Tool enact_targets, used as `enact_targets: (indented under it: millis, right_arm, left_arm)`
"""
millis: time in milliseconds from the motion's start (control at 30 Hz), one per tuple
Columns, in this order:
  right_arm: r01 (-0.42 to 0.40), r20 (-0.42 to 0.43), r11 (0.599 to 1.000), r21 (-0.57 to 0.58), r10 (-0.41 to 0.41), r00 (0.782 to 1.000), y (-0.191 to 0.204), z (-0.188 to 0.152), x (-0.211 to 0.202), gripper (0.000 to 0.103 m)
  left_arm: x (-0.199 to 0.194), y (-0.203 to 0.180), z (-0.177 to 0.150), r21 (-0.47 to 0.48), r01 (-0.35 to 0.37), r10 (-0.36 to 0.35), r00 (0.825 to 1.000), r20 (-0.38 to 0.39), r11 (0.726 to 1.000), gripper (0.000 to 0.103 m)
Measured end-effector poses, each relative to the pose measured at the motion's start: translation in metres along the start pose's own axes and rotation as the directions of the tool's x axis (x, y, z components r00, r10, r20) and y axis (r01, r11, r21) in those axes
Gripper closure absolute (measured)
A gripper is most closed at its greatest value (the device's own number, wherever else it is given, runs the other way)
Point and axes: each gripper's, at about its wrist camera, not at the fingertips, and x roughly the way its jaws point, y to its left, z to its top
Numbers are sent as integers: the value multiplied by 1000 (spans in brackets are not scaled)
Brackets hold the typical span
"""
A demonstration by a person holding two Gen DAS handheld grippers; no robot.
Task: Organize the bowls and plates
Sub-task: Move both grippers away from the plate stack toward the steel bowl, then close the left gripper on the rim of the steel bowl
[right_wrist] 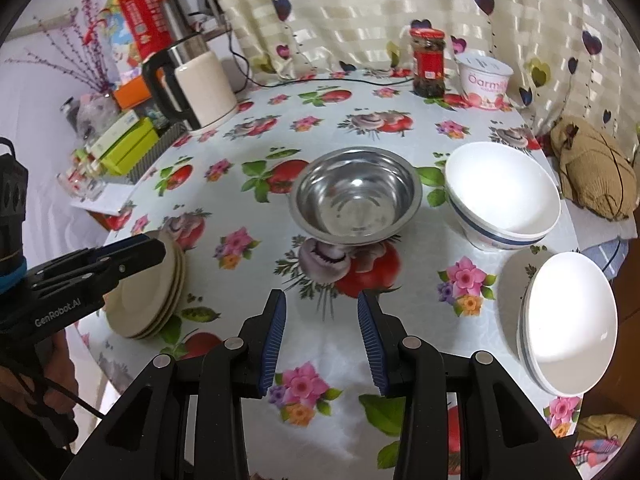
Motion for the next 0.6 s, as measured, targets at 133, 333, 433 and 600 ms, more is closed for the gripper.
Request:
enact_targets:
  millis: [133, 333, 433, 600]
  right_arm:
    - [15, -3, 1000, 25, -15, 1000, -9, 8, 9, 68]
    - [31, -10, 999, 44, -31, 999, -19, 19, 21, 68]
    - [30, -10, 999, 45, -30, 1000, -20, 23, 24, 68]
    - [36, -15, 998, 54, -35, 999, -25, 30, 33, 68]
  left_arm:
    - [15, -6, 14, -5, 18, -18, 1000, -4, 1000, 71]
    - [44, -14, 33, -12, 39, -39, 999, -33, 999, 71]
    - [59, -19, 39, -21, 53, -54, 997, -51, 998, 71]
    - [76, -22, 45, -50, 60, -64, 995, -82, 997, 70]
